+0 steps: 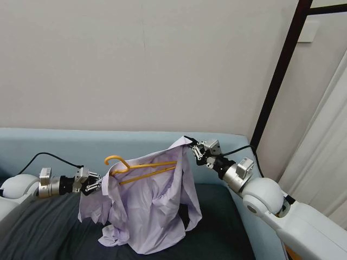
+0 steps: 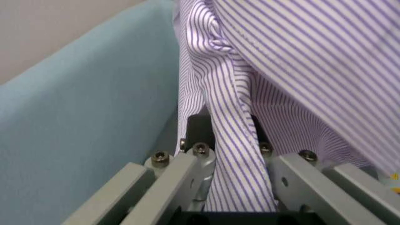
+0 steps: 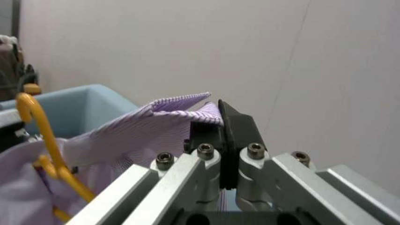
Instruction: Pick up the clothes from the sofa and hang them on the clothes hanger.
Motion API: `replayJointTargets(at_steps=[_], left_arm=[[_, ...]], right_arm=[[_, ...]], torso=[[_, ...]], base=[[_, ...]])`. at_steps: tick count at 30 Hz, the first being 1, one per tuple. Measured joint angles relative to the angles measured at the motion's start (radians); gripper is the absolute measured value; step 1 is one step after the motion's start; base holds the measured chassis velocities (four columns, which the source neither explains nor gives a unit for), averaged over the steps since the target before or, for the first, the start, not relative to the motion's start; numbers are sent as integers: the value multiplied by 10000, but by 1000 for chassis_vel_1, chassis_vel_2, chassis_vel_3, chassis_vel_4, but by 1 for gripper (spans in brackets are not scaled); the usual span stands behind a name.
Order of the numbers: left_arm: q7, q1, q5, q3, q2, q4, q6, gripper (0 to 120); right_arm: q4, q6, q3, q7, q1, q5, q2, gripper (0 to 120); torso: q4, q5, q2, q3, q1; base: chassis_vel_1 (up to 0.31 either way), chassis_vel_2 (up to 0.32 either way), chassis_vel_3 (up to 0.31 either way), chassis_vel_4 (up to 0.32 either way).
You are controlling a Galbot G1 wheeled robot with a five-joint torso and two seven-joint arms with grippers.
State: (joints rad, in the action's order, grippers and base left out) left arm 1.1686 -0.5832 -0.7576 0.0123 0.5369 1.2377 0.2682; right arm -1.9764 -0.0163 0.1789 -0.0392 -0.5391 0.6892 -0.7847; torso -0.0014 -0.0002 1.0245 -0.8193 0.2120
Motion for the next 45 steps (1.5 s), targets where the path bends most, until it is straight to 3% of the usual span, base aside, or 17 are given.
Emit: replayJointTargets(at_steps=[15,21,25,35,42,45], left_arm=[[-1062,346,-792,298,963,413,-580,2],[-1503,350,-1261,488,1242,1012,-753,2],[-1536,400,-1358,563,1311,1170,-768,2],[-1291,467,-1387,425,1107,960,-647,2],[-1198,495,-1533,225,947,817,-578,2],[-1181,605,-1696,151,821,823,-585,1]], right_arm=[[-943,757,938,730,-946,-732,-277,0],[-512,717,1384,1266,-829,-123,-1226,0],[-318,690,1608,2097,-628,1146,-1908,0],[-302,176,1394,1934,-819,2145,-2189,0],[-391,133,1156,1921,-1167,1202,-2141,23],[-471,1472,1160,2939,-1487,25,-1899,36]], torso=[[-3,1,0,0,0],[-1,2,0,0,0],[0,1,0,0,0],[-2,1,0,0,0],[1,0,0,0,0],[-4,2,0,0,0]], base=[[0,0,0,0],[0,0,0,0],[0,0,0,0],[0,0,0,0],[0,0,0,0],[0,0,0,0]])
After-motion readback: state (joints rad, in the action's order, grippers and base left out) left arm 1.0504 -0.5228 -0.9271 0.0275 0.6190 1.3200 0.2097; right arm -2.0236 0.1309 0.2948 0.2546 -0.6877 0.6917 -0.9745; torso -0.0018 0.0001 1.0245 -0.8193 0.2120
